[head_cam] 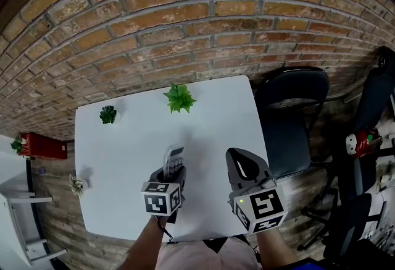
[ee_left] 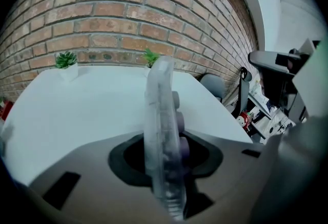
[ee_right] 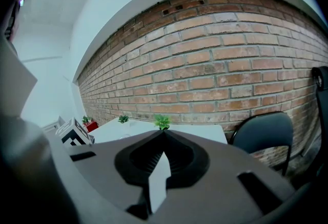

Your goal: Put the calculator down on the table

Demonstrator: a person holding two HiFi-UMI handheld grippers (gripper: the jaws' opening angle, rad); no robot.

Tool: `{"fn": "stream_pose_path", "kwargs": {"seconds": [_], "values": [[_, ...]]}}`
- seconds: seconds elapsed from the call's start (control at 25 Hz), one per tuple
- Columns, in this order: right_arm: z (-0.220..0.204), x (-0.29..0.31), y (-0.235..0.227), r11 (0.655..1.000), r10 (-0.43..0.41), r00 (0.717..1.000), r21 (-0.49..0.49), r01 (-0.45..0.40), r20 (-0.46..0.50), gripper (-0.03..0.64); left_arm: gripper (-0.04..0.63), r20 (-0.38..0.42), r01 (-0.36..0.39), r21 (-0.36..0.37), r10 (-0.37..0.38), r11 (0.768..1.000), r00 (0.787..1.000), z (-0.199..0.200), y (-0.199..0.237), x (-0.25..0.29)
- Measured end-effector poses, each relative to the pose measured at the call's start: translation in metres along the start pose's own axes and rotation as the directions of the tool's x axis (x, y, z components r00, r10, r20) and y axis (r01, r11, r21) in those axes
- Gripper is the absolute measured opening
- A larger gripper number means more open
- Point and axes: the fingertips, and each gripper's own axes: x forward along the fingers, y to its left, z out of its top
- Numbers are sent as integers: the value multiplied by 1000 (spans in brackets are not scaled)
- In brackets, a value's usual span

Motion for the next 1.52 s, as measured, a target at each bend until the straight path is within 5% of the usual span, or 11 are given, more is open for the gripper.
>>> {"fn": "stream_pose_path", "kwargs": {"seconds": [0.68, 1.52], "values": [[0, 5, 2, 1000, 9, 1000, 1, -9, -6, 3, 190, -19, 3, -5, -3, 1000, 1000, -6, 4, 6], [-1, 3, 6, 1000, 7, 1000, -1, -7, -11, 3, 328, -22, -21, 29, 22, 999, 1000, -10, 13, 7]]}}
